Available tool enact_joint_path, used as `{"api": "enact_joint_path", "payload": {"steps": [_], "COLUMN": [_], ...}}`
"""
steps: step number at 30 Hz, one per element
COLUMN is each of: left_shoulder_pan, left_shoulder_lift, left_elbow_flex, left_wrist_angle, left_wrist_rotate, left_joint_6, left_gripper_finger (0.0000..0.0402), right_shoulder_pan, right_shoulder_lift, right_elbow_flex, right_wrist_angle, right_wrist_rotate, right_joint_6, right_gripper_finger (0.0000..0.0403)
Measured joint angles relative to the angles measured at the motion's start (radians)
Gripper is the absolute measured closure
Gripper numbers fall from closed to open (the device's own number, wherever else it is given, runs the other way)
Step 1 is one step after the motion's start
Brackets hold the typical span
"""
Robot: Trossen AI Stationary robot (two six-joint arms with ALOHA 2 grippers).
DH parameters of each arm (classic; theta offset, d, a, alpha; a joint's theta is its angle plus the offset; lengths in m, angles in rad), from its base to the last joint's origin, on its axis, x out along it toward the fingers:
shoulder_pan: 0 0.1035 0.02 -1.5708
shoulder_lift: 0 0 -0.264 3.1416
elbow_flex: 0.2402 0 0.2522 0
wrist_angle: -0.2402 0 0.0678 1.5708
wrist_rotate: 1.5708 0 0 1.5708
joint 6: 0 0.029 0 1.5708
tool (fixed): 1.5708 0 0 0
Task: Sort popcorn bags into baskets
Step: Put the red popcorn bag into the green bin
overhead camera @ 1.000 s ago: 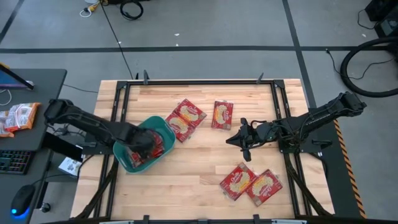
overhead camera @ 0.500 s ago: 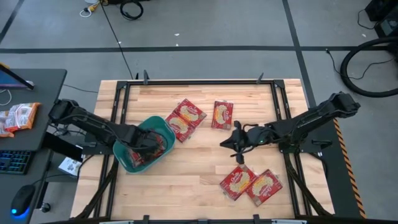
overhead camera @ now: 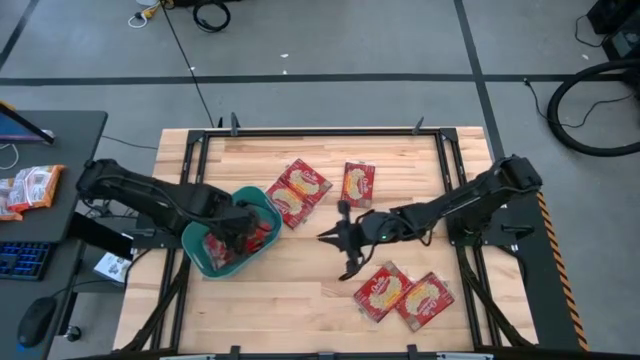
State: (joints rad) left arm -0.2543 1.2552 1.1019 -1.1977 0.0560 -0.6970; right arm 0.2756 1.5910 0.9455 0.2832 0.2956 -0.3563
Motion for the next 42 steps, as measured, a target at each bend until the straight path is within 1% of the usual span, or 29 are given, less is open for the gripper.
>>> {"api": "enact_joint_path", "payload": {"steps": [3, 7, 11, 15, 17, 21, 26, 30, 33, 38, 39, 42], "left_shoulder_pan": [-0.001, -0.006, -0.009, -0.010, -0.010, -0.008, 0.000, 0.000, -0.001, -0.002, -0.001, -0.001], "left_shoulder_lift": [-0.013, -0.031, -0.048, -0.056, -0.055, -0.055, -0.055, -0.055, -0.054, -0.054, -0.054, -0.054], "left_elbow_flex": [0.042, 0.078, 0.090, 0.090, 0.090, 0.090, 0.090, 0.090, 0.090, 0.090, 0.090, 0.125], "left_wrist_angle": [-0.009, -0.005, 0.030, 0.064, 0.086, 0.111, 0.181, 0.197, 0.206, 0.216, 0.215, 0.173], "left_wrist_rotate": [0.003, 0.014, 0.054, 0.084, 0.086, 0.092, 0.098, 0.093, 0.062, -0.022, -0.033, -0.097], "left_joint_6": [0.014, 0.043, 0.073, 0.096, 0.115, 0.145, 0.181, 0.212, 0.220, 0.263, 0.275, 0.308], "left_gripper_finger": [0.0398, 0.0398, 0.0398, 0.0399, 0.0399, 0.0399, 0.0399, 0.0399, 0.0389, 0.0358, 0.0350, 0.0325], "right_shoulder_pan": [-0.008, -0.036, -0.083, -0.127, -0.145, -0.164, -0.168, -0.168, -0.168, -0.173, -0.175, -0.182], "right_shoulder_lift": [0.060, 0.140, 0.220, 0.279, 0.304, 0.337, 0.339, 0.339, 0.339, 0.339, 0.339, 0.332], "right_elbow_flex": [0.079, 0.179, 0.272, 0.334, 0.352, 0.371, 0.375, 0.375, 0.375, 0.374, 0.374, 0.374], "right_wrist_angle": [-0.002, -0.003, 0.002, 0.000, -0.002, 0.001, 0.023, 0.030, 0.014, -0.014, -0.021, -0.072], "right_wrist_rotate": [-0.002, -0.039, -0.122, -0.181, -0.244, -0.360, -0.368, -0.370, -0.370, -0.370, -0.370, -0.369], "right_joint_6": [-0.073, -0.133, -0.146, -0.166, -0.168, -0.163, -0.151, -0.132, -0.106, -0.041, -0.027, 0.021], "right_gripper_finger": [0.0325, 0.0269, 0.0224, 0.0205, 0.0205, 0.0210, 0.0227, 0.0265, 0.0303, 0.0366, 0.0375, 0.0377]}}
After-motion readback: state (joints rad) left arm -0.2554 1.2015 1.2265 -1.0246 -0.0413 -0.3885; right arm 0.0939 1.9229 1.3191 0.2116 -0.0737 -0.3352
